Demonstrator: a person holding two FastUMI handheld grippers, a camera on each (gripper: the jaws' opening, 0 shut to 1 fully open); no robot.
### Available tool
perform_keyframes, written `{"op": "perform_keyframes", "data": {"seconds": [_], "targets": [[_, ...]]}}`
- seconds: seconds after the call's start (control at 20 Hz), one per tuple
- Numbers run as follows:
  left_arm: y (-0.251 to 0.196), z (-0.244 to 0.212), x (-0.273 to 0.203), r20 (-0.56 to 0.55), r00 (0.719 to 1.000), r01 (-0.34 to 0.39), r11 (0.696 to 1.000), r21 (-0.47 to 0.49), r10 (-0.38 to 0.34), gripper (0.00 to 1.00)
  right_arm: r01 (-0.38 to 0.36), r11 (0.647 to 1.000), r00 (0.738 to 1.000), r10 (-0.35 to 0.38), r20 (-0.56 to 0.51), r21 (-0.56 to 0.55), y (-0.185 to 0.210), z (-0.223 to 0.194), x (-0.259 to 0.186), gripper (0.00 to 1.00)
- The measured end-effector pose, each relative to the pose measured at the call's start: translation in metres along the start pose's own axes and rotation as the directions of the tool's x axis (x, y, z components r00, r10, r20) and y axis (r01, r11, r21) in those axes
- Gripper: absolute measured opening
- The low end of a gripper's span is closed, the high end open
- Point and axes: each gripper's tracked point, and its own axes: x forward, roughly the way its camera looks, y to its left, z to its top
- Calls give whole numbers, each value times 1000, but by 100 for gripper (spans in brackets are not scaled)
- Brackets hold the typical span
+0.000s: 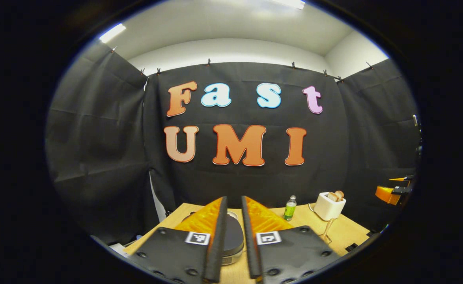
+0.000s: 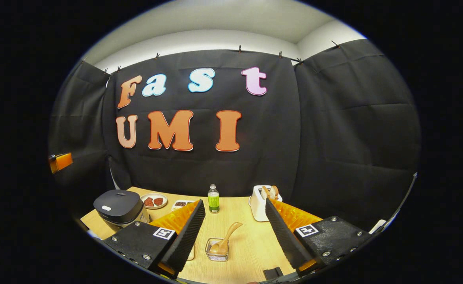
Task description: Close the left gripper, press the button to open the rice cooker; take a wooden spoon from the chopstick holder with the right hand, scoop a spoonful of rice and pour it into the rice cooker, then put the wooden spoon back into the chopstick holder.
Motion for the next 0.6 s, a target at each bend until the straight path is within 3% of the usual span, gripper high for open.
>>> {"op": "perform_keyframes", "data": {"seconds": [0.05, 0.1, 0.2, 0.3, 0.35, 0.6], "targets": [[-3, -1, 1, -5, 1000, 10, 1000, -3, -10, 13, 0, 1000, 1000, 0, -2, 3, -1, 0, 1, 95], [-5, -3, 4, -11, 1000, 23, 1000, -12, -24, 10, 0, 1000, 1000, 0, -5, 4, -1, -1, 2, 100], [-1, -2, -8, -28, 999, 18, 1000, -26, -19, 12, 3, 1000, 1000, -3, -10, 6, -2, -2, 3, 95], [-7, -16, 10, -35, 999, 32, 999, -34, -34, 0, 4, 1000, 1000, -4, -13, 12, -4, -2, 5, 100], [-5, -24, 16, -46, 998, 33, 999, -26, -34, 4, 5, 1000, 1000, -5, -16, 16, -4, -3, 5, 95], [13, -89, 55, -169, 985, 26, 1000, -1, -26, 4, 12, 1000, 999, -11, -36, 28, -8, -7, 6, 95]]}}
